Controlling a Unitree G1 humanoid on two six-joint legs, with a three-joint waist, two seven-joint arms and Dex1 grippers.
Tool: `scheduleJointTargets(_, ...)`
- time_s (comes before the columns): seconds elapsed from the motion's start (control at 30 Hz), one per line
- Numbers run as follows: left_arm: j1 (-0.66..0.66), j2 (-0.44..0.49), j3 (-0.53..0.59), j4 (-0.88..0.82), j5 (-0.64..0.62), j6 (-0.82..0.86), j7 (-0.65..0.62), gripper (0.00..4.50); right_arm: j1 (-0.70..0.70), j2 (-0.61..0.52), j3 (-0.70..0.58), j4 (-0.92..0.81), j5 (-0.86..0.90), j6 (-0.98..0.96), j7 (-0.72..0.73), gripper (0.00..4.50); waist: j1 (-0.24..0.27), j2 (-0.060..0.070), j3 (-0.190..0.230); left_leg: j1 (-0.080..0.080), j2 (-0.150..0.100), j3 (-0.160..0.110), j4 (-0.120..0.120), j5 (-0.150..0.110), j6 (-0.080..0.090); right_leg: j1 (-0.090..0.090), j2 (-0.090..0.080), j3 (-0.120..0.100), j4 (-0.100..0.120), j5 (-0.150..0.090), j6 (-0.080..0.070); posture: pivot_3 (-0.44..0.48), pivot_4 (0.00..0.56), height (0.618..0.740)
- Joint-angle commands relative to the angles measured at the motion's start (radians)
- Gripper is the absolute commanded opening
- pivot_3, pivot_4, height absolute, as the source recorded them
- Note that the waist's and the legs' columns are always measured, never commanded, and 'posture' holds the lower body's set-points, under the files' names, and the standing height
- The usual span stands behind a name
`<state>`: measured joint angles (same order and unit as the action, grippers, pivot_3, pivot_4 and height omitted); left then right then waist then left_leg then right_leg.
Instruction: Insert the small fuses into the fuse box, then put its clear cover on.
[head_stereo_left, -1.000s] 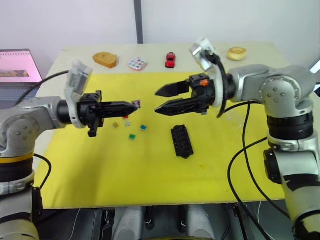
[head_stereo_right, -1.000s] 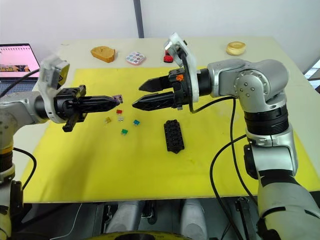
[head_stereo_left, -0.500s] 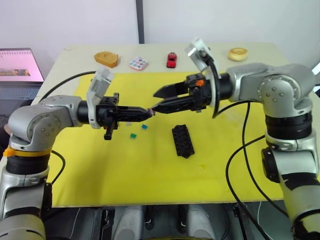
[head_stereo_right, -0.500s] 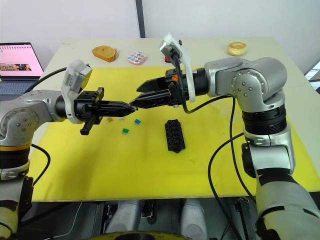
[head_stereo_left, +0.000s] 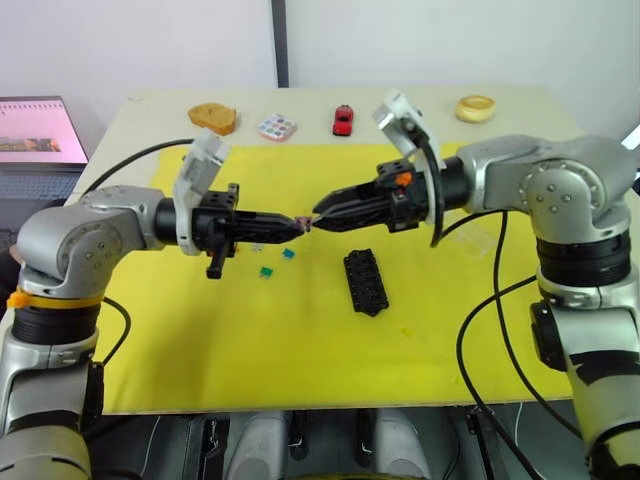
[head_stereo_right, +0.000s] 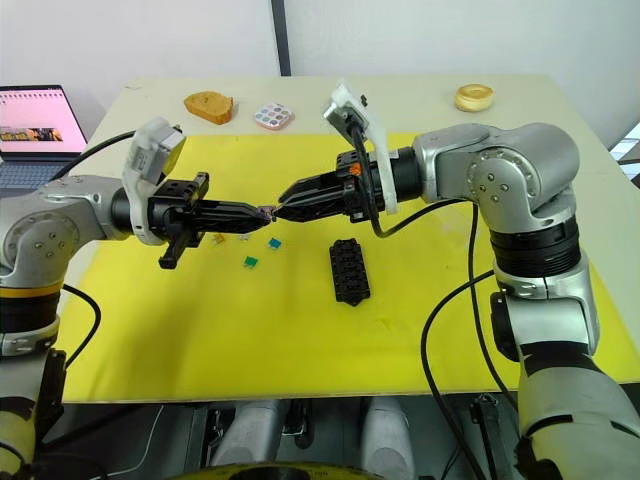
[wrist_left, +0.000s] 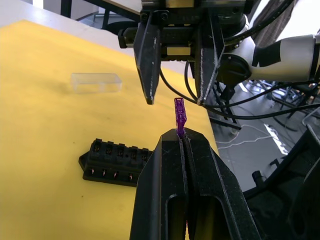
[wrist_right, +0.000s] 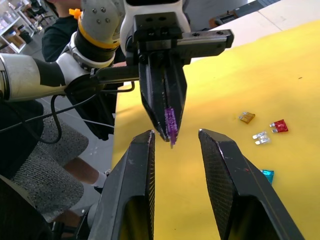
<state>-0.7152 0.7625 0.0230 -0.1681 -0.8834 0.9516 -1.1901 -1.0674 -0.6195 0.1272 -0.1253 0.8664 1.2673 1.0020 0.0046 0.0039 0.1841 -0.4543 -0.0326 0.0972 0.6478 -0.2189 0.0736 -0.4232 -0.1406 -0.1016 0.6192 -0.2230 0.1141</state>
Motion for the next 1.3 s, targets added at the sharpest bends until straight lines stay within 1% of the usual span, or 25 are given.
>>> scheduleJointTargets(0.03,-0.022,0.009,0.011,-0.016,-0.002,-0.008,-0.008,0.00,-0.008,-0.012,-0.011,-0.033,0.004,-0.003,0.007,1.47,0.000,0.000,0.000,0.000,0.000,0.000,0.000,0.000,0.000,0.000,0.000,0.000,0.000,0.000,0.000,0.000,0.150,0.740)
scheduleJointTargets(0.43,-0.006,0.005,-0.001,-0.047,0.002,-0.006,-0.001,0.00,0.009,0.013,-0.031,-0.049,0.032,0.017,-0.020,1.47,0.000,0.000,0.000,0.000,0.000,0.000,0.000,0.000,0.000,0.000,0.001,0.000,0.000,0.000,0.000,0.000,0.150,0.740)
scheduleJointTargets(0.5,-0.005,0.006,-0.002,-0.052,0.001,-0.004,0.001,0.00,0.012,0.022,-0.036,-0.051,0.035,0.017,-0.028,0.92,0.000,0.000,0.000,0.000,0.001,0.000,0.000,0.000,0.000,0.000,0.001,0.000,0.000,0.000,0.000,0.000,0.150,0.740)
scheduleJointTargets(0.53,-0.004,0.006,-0.002,-0.054,0.001,-0.003,0.002,0.00,0.013,0.026,-0.038,-0.051,0.037,0.019,-0.033,0.56,0.000,0.000,0.000,0.000,0.001,0.000,0.000,0.000,0.000,0.000,0.001,0.000,0.000,0.000,0.000,0.000,0.150,0.740)
scheduleJointTargets(0.57,0.000,0.008,-0.004,-0.060,0.002,-0.003,0.002,0.00,0.015,0.030,-0.042,-0.053,0.043,0.022,-0.039,0.05,0.000,0.000,0.000,0.000,0.001,0.000,0.000,0.000,0.000,0.000,0.001,0.000,0.000,0.000,0.000,0.000,0.150,0.740)
scheduleJointTargets(0.97,0.024,0.013,0.002,-0.082,-0.006,0.010,0.018,0.00,0.032,0.029,-0.058,-0.084,0.080,0.050,-0.058,0.01,0.000,0.000,0.000,0.000,0.002,0.000,0.001,0.000,0.000,0.001,0.002,0.000,0.000,0.000,0.000,0.000,0.150,0.740)
scheduleJointTargets(1.07,0.027,0.026,0.009,-0.061,-0.008,0.021,0.008,0.91,0.056,0.021,-0.058,-0.107,0.057,-0.001,-0.054,0.00,0.000,0.000,0.000,0.000,0.002,0.000,0.001,0.000,0.000,0.000,0.003,0.000,0.000,0.000,0.000,0.000,0.150,0.740)
scheduleJointTargets(1.2,0.052,0.050,0.027,-0.055,-0.006,0.017,0.001,2.86,0.131,0.038,-0.102,-0.139,0.015,-0.169,-0.050,0.00,0.003,0.000,0.000,0.000,0.003,0.000,0.002,0.000,0.000,0.001,0.004,0.000,0.000,0.000,0.000,0.000,0.150,0.740)
scheduleJointTargets(1.27,0.082,0.062,0.035,-0.067,0.010,-0.002,0.014,3.95,0.195,0.016,-0.100,-0.157,-0.053,-0.325,0.010,0.00,0.004,0.000,0.000,0.000,0.003,0.001,0.002,0.000,0.000,0.001,0.004,0.000,0.000,0.000,0.000,0.000,0.150,0.740)
scheduleJointTargets(1.3,0.099,0.069,0.038,-0.076,0.014,-0.008,0.017,3.95,0.222,-0.004,-0.091,-0.160,-0.081,-0.382,0.048,0.00,0.005,0.000,0.000,0.000,0.003,0.001,0.002,0.000,0.000,0.001,0.004,0.001,0.000,0.000,0.000,0.000,0.150,0.740)
